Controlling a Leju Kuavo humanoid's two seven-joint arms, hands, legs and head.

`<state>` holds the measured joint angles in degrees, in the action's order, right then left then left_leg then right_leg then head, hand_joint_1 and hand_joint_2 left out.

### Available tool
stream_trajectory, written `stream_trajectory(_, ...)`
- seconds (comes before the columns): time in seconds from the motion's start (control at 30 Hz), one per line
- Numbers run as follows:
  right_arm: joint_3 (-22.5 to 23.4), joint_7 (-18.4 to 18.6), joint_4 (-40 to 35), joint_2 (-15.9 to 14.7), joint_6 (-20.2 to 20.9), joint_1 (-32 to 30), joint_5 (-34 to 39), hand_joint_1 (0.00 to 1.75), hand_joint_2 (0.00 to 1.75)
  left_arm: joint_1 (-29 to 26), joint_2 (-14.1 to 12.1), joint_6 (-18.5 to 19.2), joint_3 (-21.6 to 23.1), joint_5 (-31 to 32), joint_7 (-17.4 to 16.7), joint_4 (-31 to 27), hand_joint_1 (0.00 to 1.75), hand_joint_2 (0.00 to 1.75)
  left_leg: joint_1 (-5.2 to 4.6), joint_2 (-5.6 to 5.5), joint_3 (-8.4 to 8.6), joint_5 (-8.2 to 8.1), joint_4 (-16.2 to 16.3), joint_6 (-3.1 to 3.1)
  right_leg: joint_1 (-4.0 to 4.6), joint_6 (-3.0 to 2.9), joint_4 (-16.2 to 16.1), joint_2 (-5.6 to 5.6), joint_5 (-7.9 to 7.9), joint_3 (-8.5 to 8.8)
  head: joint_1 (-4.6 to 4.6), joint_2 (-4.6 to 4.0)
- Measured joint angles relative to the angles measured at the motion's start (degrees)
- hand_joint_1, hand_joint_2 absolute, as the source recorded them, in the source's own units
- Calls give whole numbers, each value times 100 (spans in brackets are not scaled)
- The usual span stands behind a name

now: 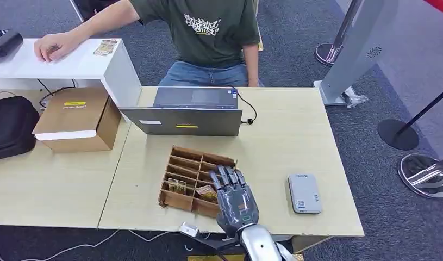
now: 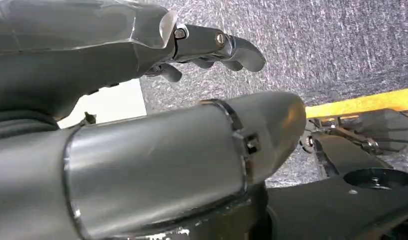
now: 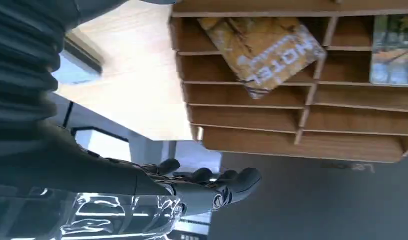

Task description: Pass the card to the sensor for recognition and then transmit it.

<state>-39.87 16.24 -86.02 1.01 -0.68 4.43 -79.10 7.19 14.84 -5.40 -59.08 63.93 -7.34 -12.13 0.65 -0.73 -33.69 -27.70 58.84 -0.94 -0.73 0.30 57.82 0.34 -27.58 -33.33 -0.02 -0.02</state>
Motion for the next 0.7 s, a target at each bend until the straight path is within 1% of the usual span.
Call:
stream_trajectory(0.07,-68,4,262,85,-46,169,35,0,175,0,2,0,0,0,-2,0,0,0,0,0,0,0,0,0,0,0,1,0,0,0,0,2)
stream_trajectory(0.2,-170,131,839,304,-81,520,109,0,175,19,0,15,0,59,-81,0,0,0,0,0,0,0,0,0,0,0,1,0,0,0,0,2)
stream_trajectory(0.37,-249,227,1402,544,-164,783,223,0,175,43,-2,46,0,105,-151,0,0,0,0,-2,0,0,0,0,0,0,1,0,0,0,0,2)
stream_trajectory(0.53,-277,251,1676,625,-173,893,264,0,175,77,-11,61,0,105,-192,0,0,0,-1,-2,-1,0,0,0,-1,0,0,-1,0,0,-2,0)
stream_trajectory(0.7,-280,361,1691,625,-118,914,315,0,175,92,-28,68,0,85,-205,0,0,0,-1,-1,0,0,0,0,-1,0,0,0,0,-1,0,0)
